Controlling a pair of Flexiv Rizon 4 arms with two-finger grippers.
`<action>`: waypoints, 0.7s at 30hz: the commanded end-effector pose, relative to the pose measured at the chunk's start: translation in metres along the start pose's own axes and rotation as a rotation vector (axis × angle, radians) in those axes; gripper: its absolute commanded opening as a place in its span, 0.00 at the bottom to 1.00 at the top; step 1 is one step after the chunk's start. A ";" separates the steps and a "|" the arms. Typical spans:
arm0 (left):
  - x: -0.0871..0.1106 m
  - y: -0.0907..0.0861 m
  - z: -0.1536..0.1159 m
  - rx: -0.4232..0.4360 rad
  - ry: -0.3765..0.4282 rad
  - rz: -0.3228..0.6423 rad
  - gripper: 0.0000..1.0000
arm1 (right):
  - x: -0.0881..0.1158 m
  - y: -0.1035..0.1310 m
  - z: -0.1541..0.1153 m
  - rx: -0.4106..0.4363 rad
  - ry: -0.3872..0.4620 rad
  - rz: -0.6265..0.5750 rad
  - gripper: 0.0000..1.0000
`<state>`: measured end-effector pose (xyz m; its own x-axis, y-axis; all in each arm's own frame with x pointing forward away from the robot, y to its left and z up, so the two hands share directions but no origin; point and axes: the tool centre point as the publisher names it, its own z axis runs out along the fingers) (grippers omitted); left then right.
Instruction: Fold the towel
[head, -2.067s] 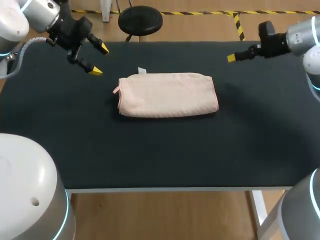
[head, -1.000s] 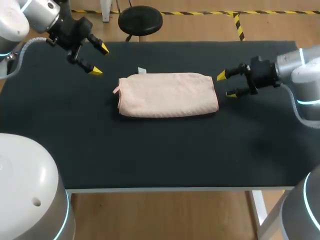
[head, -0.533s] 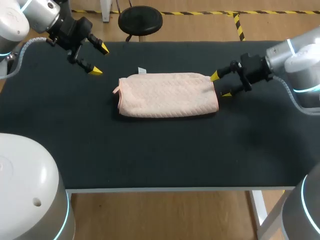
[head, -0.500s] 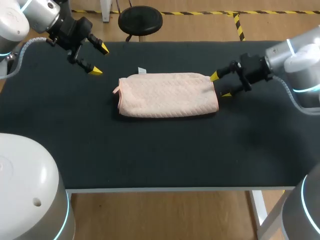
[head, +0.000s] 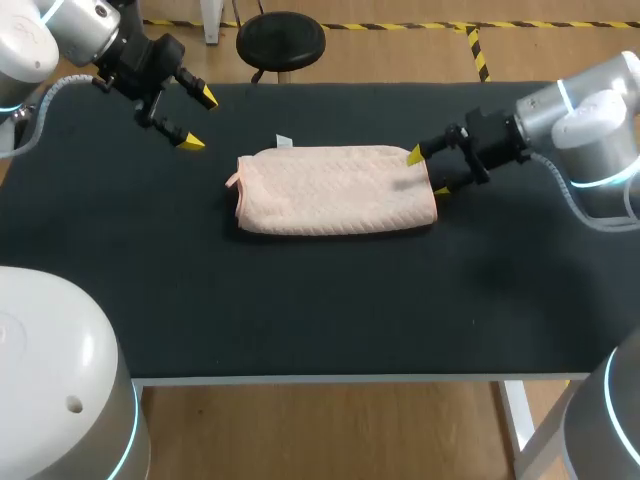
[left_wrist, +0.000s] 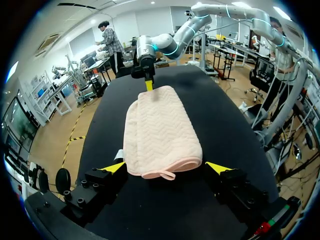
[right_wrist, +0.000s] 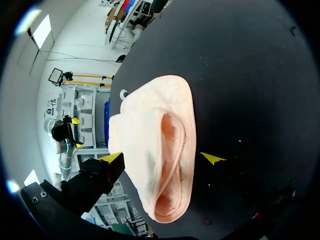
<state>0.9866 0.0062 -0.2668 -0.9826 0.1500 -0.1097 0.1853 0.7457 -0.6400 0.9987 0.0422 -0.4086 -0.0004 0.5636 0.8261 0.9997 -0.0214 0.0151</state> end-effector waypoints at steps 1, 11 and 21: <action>0.000 0.001 0.001 0.002 -0.001 0.002 1.00 | -0.002 0.002 0.008 0.001 0.005 0.001 1.00; 0.000 0.001 0.001 0.002 -0.001 0.002 1.00 | 0.003 0.001 0.023 0.009 0.011 -0.001 1.00; 0.000 0.001 0.001 0.002 -0.001 0.002 1.00 | 0.009 0.000 0.038 0.018 0.000 -0.017 0.38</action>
<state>0.9866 0.0062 -0.2668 -0.9826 0.1500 -0.1098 0.1854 0.7457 -0.6400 0.9977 0.0729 -0.4128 -0.0177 0.5617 0.8271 0.9998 0.0024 0.0198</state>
